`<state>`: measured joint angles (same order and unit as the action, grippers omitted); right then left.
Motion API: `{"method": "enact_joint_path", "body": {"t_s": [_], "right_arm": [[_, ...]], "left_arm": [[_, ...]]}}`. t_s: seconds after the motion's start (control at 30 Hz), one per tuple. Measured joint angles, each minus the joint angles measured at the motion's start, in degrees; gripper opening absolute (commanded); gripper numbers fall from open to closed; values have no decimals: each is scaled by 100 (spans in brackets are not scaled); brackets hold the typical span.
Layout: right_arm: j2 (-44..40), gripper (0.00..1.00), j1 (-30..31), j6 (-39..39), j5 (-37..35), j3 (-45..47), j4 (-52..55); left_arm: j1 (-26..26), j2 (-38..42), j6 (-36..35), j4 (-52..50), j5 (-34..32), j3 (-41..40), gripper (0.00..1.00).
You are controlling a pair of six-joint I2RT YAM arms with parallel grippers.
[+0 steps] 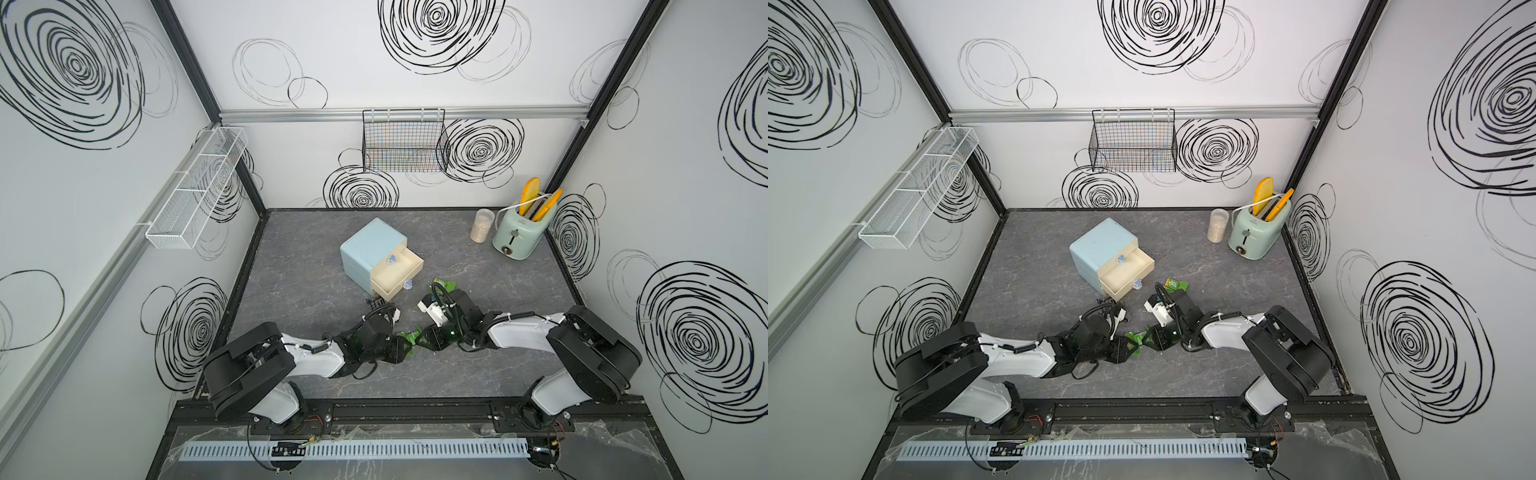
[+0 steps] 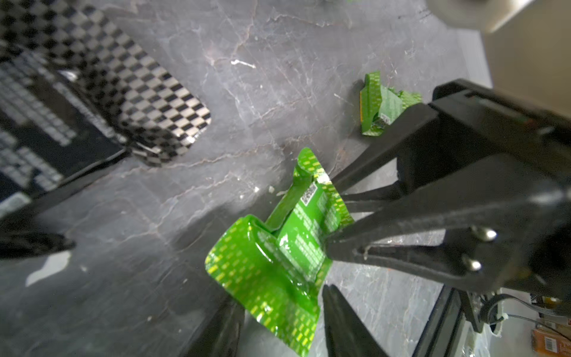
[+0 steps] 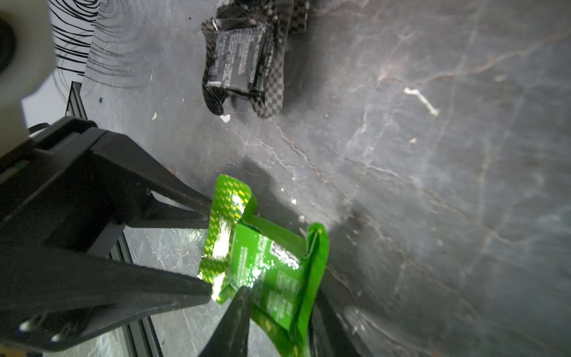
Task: Place the cookies into the drawer by color
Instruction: Pick up the cookie at the center of the board.
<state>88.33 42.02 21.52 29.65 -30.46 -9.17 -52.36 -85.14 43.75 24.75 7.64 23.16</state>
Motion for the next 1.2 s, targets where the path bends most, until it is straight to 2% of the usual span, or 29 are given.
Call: {"method": "enact_joint_path", "body": {"t_s": [0.23, 0.37, 0.47, 0.63, 0.9, 1.1, 1.2], "right_arm": [[-20, 31, 157, 151, -4, 59, -83], [-70, 33, 205, 216, -68, 107, -133], [-179, 39, 208, 240, -192, 153, -103], [-435, 49, 245, 225, -455, 205, 44], [-1099, 61, 249, 42, -844, 208, 221], [-1613, 64, 249, -201, -957, 208, 221], [-1786, 60, 221, -271, -852, 210, 170]], "left_arm": [[4, -85, -2, 55, -22, 11, 31], [2, -90, 22, 87, -22, 35, 14], [28, -26, 22, 57, -70, 74, 0], [28, 271, -74, -319, -195, 76, 0], [70, 1178, -413, -1102, -358, 103, 0], [302, 1827, -619, -1528, -173, 181, 0], [435, 2188, -660, -1661, -55, 195, 0]]}}
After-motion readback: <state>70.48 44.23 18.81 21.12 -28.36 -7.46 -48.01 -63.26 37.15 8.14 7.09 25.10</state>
